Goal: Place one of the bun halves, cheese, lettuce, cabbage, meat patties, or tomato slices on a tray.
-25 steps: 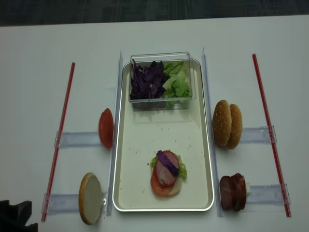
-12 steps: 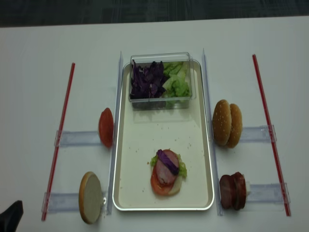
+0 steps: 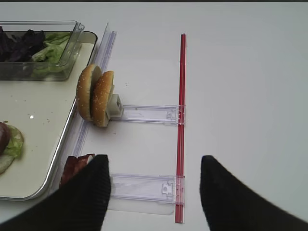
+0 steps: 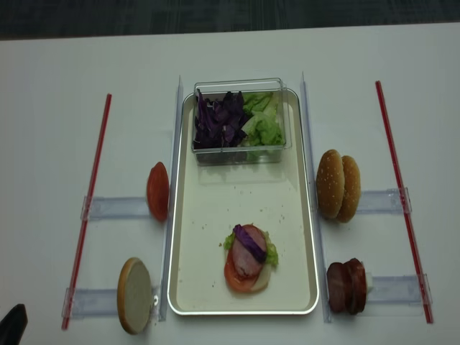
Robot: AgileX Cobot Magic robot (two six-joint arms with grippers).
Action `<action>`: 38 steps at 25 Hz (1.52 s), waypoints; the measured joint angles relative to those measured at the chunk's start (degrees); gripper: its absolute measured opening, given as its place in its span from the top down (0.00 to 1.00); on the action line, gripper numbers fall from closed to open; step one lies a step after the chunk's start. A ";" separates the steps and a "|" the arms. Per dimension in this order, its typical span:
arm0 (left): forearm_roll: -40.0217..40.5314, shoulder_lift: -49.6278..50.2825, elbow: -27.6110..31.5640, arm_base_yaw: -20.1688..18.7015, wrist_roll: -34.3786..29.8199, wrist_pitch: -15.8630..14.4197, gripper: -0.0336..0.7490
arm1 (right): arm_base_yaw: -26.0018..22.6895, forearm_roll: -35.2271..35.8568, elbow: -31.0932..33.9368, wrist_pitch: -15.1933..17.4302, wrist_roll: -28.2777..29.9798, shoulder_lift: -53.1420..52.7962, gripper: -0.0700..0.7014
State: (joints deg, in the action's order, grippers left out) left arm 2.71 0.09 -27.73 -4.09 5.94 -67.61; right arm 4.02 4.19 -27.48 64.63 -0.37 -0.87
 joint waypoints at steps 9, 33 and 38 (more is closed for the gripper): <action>0.00 -0.88 0.00 0.00 0.00 -0.13 0.56 | 0.00 0.00 0.00 0.00 0.37 0.00 0.33; 0.00 -0.98 0.00 0.00 -0.10 -0.13 0.56 | 0.00 0.00 0.00 0.00 0.37 0.00 0.33; 0.00 -0.98 0.00 0.00 -0.10 -0.13 0.56 | 0.00 0.00 0.00 0.00 0.37 0.00 0.33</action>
State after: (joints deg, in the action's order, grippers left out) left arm 2.71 -0.89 -27.73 -4.09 5.84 -67.74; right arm 4.02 4.19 -27.48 64.63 0.00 -0.87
